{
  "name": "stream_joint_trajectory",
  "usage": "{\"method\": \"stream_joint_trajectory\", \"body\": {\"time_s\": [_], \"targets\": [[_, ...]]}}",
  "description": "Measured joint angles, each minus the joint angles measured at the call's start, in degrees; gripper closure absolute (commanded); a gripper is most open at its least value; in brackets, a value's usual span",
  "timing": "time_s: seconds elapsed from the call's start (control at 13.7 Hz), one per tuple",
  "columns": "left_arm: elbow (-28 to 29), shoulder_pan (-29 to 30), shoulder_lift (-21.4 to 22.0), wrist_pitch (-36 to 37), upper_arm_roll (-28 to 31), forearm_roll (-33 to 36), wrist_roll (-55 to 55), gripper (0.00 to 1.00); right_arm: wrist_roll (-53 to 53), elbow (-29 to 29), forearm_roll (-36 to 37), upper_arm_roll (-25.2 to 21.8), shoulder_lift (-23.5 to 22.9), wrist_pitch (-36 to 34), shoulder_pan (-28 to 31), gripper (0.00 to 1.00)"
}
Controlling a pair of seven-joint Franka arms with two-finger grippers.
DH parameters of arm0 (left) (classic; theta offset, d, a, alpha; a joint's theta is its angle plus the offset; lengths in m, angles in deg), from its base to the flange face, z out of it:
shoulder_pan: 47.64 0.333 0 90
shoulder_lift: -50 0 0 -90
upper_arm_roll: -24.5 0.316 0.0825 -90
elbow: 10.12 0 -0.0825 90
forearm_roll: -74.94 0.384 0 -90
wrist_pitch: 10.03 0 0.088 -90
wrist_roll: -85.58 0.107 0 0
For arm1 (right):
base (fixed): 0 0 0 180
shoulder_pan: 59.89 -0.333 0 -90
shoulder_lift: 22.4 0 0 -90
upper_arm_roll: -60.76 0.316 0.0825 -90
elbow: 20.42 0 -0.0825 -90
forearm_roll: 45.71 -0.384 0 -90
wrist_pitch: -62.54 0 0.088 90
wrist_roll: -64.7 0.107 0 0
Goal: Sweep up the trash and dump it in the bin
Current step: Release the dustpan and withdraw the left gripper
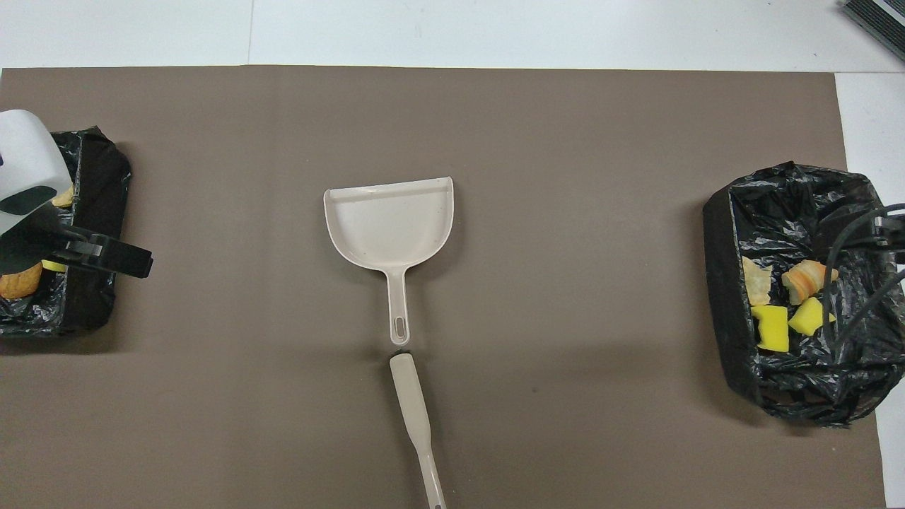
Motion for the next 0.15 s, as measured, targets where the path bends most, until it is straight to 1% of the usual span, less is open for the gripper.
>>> {"method": "stream_joint_trajectory", "body": {"time_s": [0.15], "targets": [[0.0,0.0,0.0,0.1,0.1,0.0,0.0,0.0,0.0,-0.6,0.0,0.6,0.0,-2.6,-0.1,0.0]]}}
